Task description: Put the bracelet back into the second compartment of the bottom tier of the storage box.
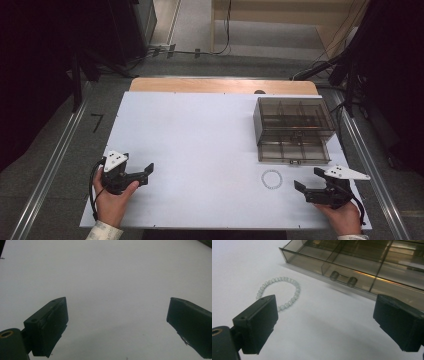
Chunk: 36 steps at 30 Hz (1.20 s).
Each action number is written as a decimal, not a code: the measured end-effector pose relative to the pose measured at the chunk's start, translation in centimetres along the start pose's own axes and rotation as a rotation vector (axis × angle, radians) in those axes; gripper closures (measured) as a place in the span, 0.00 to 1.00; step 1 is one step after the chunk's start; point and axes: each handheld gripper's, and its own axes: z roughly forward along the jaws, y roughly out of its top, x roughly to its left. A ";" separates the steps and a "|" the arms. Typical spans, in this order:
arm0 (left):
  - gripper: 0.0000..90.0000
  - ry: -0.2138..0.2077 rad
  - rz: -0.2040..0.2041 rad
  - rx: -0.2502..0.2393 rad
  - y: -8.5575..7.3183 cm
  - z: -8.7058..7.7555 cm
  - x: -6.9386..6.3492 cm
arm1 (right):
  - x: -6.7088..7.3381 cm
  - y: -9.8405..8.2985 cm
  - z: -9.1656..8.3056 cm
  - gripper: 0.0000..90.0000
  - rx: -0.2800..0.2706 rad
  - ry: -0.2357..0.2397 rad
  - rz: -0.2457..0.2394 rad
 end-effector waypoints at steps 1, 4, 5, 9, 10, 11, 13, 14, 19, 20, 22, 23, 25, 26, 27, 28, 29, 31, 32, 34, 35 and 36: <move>0.05 0.000 0.000 0.000 0.0 0.0 0.0 | 0.0 0.0 0.0 0.05 0.002 0.000 0.002; 0.05 0.000 0.000 0.000 0.0 0.0 0.0 | 0.0 0.0 0.1 0.05 0.002 0.003 0.009; 0.05 0.000 0.000 0.000 0.0 0.0 0.0 | 0.0 0.0 0.1 0.05 0.003 0.006 0.012; 0.05 0.000 0.001 -0.001 0.0 0.0 0.0 | 0.1 0.1 0.2 0.05 0.006 0.009 0.011; 0.05 0.001 0.000 -0.001 0.0 0.0 0.0 | 0.1 0.1 0.2 0.05 0.005 0.011 0.012; 0.05 0.001 0.001 -0.001 0.0 0.0 0.0 | 0.2 0.1 0.2 0.05 0.005 0.010 0.009; 0.05 0.001 0.002 -0.001 0.0 0.0 0.0 | 0.2 0.2 0.3 0.05 0.007 0.014 0.008; 0.05 0.000 0.001 -0.001 0.0 0.0 0.0 | 0.3 0.2 0.3 0.05 0.009 0.016 0.005; 0.05 0.002 0.000 -0.002 0.0 -0.1 0.0 | 0.5 0.3 0.6 0.05 0.011 0.023 0.003; 0.05 0.003 0.002 -0.001 0.0 -0.1 0.0 | 0.6 0.4 0.7 0.06 0.013 0.030 -0.001; 0.05 0.002 0.003 -0.001 0.0 0.0 0.0 | 0.6 0.4 0.7 0.06 0.013 0.030 -0.003; 0.05 0.001 0.003 -0.001 0.0 -0.1 0.0 | 0.6 0.5 0.7 0.06 0.014 0.029 -0.002; 0.05 0.000 0.006 0.000 0.0 -0.1 0.0 | 0.7 0.5 0.9 0.06 0.022 0.027 -0.007; 0.05 0.001 0.004 -0.001 0.0 -0.1 0.0 | 0.7 0.5 0.9 0.06 0.022 0.027 -0.007; 0.05 0.001 0.005 -0.001 0.0 -0.1 0.0 | 0.7 0.5 1.0 0.11 0.027 0.030 -0.010; 0.05 0.001 0.005 -0.001 0.0 -0.1 0.0 | 0.7 0.5 1.0 0.11 0.027 0.030 -0.010; 0.05 0.000 0.005 -0.001 0.0 -0.1 0.0 | 0.8 0.5 1.0 0.14 0.024 0.031 -0.018; 0.05 0.001 0.006 -0.001 0.0 -0.1 0.0 | 0.8 0.6 1.1 0.14 0.025 0.032 -0.021; 0.05 0.001 0.006 -0.001 0.0 -0.1 0.0 | 1.0 0.6 1.2 0.14 0.030 0.034 -0.019; 0.05 0.000 0.008 0.001 0.0 -0.1 0.0 | 1.0 0.7 1.4 0.14 0.035 0.035 -0.026; 0.05 0.000 0.008 0.001 0.0 -0.1 0.0 | 1.2 0.7 1.6 0.15 0.042 0.040 -0.034; 0.05 0.000 0.008 0.001 0.0 -0.1 0.0 | 1.2 0.7 1.6 0.15 0.042 0.040 -0.034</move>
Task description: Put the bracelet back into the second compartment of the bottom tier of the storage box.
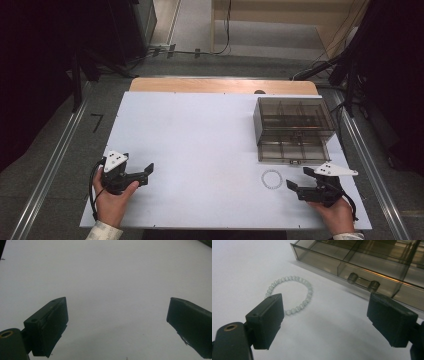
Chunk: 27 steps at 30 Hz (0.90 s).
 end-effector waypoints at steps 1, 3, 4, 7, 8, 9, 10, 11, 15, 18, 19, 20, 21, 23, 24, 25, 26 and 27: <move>0.05 0.001 0.000 0.000 0.0 0.0 0.0 | 0.2 0.1 0.2 0.19 0.009 0.001 -0.011; 0.05 0.000 -0.003 -0.001 0.0 0.0 0.0 | 0.3 0.1 0.3 0.22 0.008 0.000 -0.023; 0.05 0.001 -0.003 -0.001 0.0 0.0 0.0 | 0.4 0.2 0.3 0.23 0.012 0.000 -0.032; 0.05 0.000 0.000 0.000 0.0 0.0 0.0 | 0.6 0.2 0.6 0.26 0.019 0.008 -0.039; 0.05 -0.001 0.000 0.000 0.0 0.0 0.0 | 0.6 0.2 0.6 0.27 0.023 0.008 -0.041; 0.05 -0.001 0.000 0.000 0.0 0.0 0.0 | 0.7 0.2 0.7 0.33 0.028 0.006 -0.051; 0.05 0.000 -0.001 0.000 0.0 0.0 0.0 | 0.7 0.2 0.7 0.33 0.028 0.006 -0.051; 0.05 -0.001 -0.002 -0.001 0.0 0.0 0.0 | 0.7 0.2 0.7 0.36 0.027 0.007 -0.054; 0.05 -0.001 -0.001 0.001 0.0 0.0 0.0 | 0.8 0.3 0.8 0.42 0.028 0.010 -0.061; 0.05 -0.001 -0.001 0.001 0.0 0.0 0.0 | 0.9 0.4 0.8 0.47 0.029 0.008 -0.062; 0.05 -0.001 -0.001 0.001 0.0 0.0 0.0 | 1.0 0.5 0.8 0.49 0.026 0.012 -0.063; 0.05 -0.001 -0.001 0.001 0.0 0.0 0.0 | 1.0 0.5 0.8 0.51 0.023 0.010 -0.066; 0.05 -0.001 -0.002 0.001 0.0 0.0 0.0 | 1.1 0.6 0.9 0.53 0.021 0.008 -0.070; 0.05 -0.002 -0.002 0.001 0.0 0.0 0.0 | 1.2 0.7 0.9 0.56 0.017 0.005 -0.081; 0.05 -0.003 -0.002 0.001 0.0 0.0 0.0 | 1.3 0.7 1.0 0.57 0.015 0.004 -0.086; 0.05 -0.003 -0.003 0.001 0.0 0.0 0.0 | 1.4 0.8 1.0 0.60 0.015 0.002 -0.093; 0.05 -0.003 -0.003 0.001 0.0 0.0 0.0 | 1.5 0.9 1.1 0.61 0.013 0.002 -0.101; 0.05 -0.003 -0.003 0.001 0.0 0.0 0.0 | 1.6 1.0 1.2 0.62 0.017 0.004 -0.103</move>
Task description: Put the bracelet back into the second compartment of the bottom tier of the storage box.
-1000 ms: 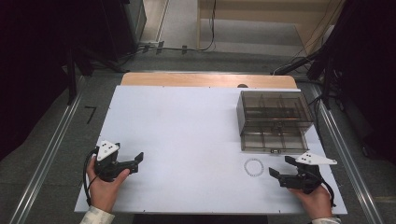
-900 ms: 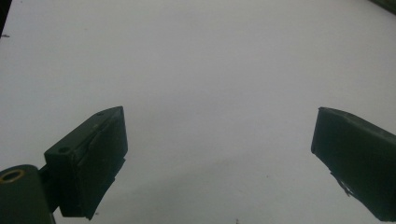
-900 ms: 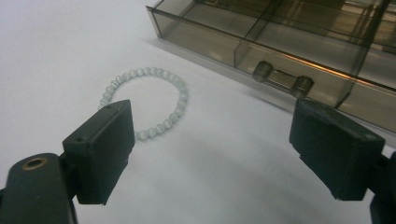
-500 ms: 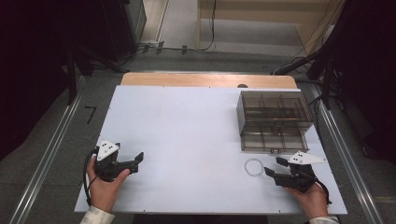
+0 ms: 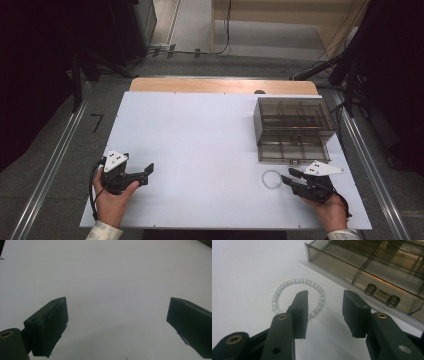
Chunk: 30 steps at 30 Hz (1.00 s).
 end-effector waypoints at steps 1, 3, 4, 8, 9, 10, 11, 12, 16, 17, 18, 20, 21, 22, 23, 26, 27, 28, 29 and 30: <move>0.05 0.000 0.000 0.000 0.0 0.0 0.0 | 0.0 0.0 0.0 0.62 0.000 0.000 0.000; 0.05 0.000 0.000 0.001 0.0 0.0 0.0 | 0.1 0.1 0.2 0.63 0.008 0.001 -0.010; 0.05 -0.001 0.000 0.001 0.0 0.0 0.0 | 0.1 0.2 0.3 0.64 0.010 0.003 -0.010; 0.05 -0.001 -0.001 0.002 0.0 0.0 0.0 | 0.3 0.4 0.7 0.69 0.018 0.000 -0.025; 0.05 -0.002 -0.001 0.002 0.0 0.0 0.0 | 0.4 0.5 0.9 0.72 0.028 -0.004 -0.030; 0.05 -0.002 -0.001 0.003 0.0 0.0 0.0 | 0.4 0.5 0.9 0.72 0.028 -0.004 -0.030; 0.05 -0.003 0.000 0.003 0.0 0.0 0.0 | 0.5 0.5 1.0 0.74 0.031 -0.008 -0.029; 0.05 -0.003 0.000 0.004 0.0 0.0 0.0 | 0.5 0.5 1.1 0.75 0.034 -0.014 -0.034; 0.05 -0.005 -0.001 0.004 0.0 0.1 0.0 | 0.5 0.6 1.3 0.76 0.048 -0.015 -0.030; 0.05 -0.004 -0.001 0.004 0.0 0.0 0.0 | 0.4 0.5 1.4 0.76 0.052 -0.015 -0.026; 0.05 -0.004 -0.001 0.003 0.0 0.0 0.0 | 0.4 0.5 1.4 0.77 0.053 -0.016 -0.023; 0.05 -0.004 -0.001 0.004 0.0 0.0 0.0 | 0.4 0.5 1.5 0.79 0.060 -0.019 -0.020; 0.05 -0.005 0.000 0.005 0.0 0.0 0.0 | 0.5 0.5 1.6 0.79 0.068 -0.019 -0.028; 0.05 -0.005 0.000 0.005 0.0 0.0 0.0 | 0.5 0.5 1.6 0.79 0.068 -0.019 -0.028; 0.05 -0.005 0.001 0.005 0.0 0.0 0.0 | 0.5 0.5 1.6 0.81 0.073 -0.019 -0.027; 0.05 -0.006 0.001 0.005 0.0 0.0 0.0 | 0.5 0.5 1.7 0.83 0.078 -0.019 -0.032; 0.05 -0.006 0.000 0.005 0.0 0.0 0.0 | 0.5 0.5 1.7 0.85 0.082 -0.017 -0.034; 0.05 -0.006 0.001 0.005 0.0 0.1 0.0 | 0.5 0.5 1.7 0.85 0.082 -0.017 -0.034; 0.05 -0.006 0.001 0.006 0.0 0.1 0.0 | 0.6 0.5 1.8 0.86 0.082 -0.013 -0.039; 0.05 -0.007 0.001 0.006 0.0 0.1 0.0 | 0.6 0.5 1.8 0.87 0.084 -0.014 -0.043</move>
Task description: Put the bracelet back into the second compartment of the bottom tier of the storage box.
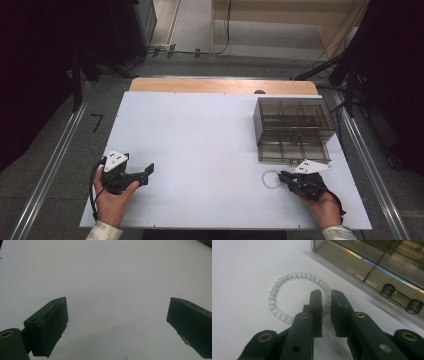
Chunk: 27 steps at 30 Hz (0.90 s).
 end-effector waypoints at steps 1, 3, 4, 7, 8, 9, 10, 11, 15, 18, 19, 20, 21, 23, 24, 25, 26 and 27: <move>0.05 0.000 0.000 0.000 0.0 0.0 0.0 | 0.0 0.0 0.0 0.87 0.002 0.000 0.005; 0.05 0.001 0.000 -0.001 0.0 0.0 0.0 | -0.1 0.0 0.2 0.87 0.004 0.010 0.025; 0.05 0.000 0.000 -0.001 0.0 0.0 0.0 | -0.1 0.0 0.2 0.87 0.004 0.010 0.025; 0.05 0.001 0.001 -0.001 0.0 0.0 0.0 | -0.2 0.0 0.2 0.89 0.006 0.014 0.051; 0.05 0.000 0.001 -0.001 0.0 0.0 0.0 | -0.2 0.0 0.2 0.89 0.006 0.012 0.051; 0.05 0.000 0.001 0.000 0.0 0.0 0.0 | -0.2 0.0 0.2 0.90 0.007 0.011 0.044; 0.05 0.000 0.001 -0.001 0.0 0.0 0.0 | -0.2 0.0 0.2 0.91 0.006 0.010 0.040; 0.05 0.000 0.001 -0.002 0.0 0.0 0.0 | -0.2 0.0 0.2 0.92 0.006 0.010 0.038; 0.05 -0.001 0.000 0.000 0.0 0.0 0.0 | -0.2 0.0 0.1 0.92 0.004 0.004 0.018; 0.05 -0.002 0.000 -0.001 0.0 0.0 0.0 | -0.3 0.0 0.1 0.92 0.003 0.014 0.025; 0.05 -0.002 0.000 -0.001 0.0 0.0 0.0 | -0.3 0.0 0.1 0.92 0.001 0.019 0.029; 0.05 -0.001 0.000 0.000 0.0 0.0 0.0 | -0.3 0.0 0.1 0.94 -0.001 0.021 0.029; 0.05 -0.001 0.000 0.000 0.0 0.0 0.0 | -0.3 0.0 -0.1 0.94 -0.018 0.018 0.026; 0.05 -0.002 0.001 0.000 0.0 0.0 0.0 | -0.3 0.1 -0.3 0.94 -0.026 0.014 0.027; 0.05 -0.002 0.001 0.000 0.0 0.0 0.0 | -0.3 0.1 -0.3 0.94 -0.030 0.012 0.028; 0.05 -0.002 0.001 0.000 0.0 0.0 0.0 | -0.4 0.1 -0.4 0.94 -0.032 0.012 0.027; 0.05 -0.002 0.001 0.000 0.0 0.0 0.0 | -0.4 0.1 -0.4 0.94 -0.031 0.011 0.029; 0.05 -0.002 0.001 -0.001 0.0 0.0 0.0 | -0.4 0.1 -0.5 0.94 -0.036 0.011 0.027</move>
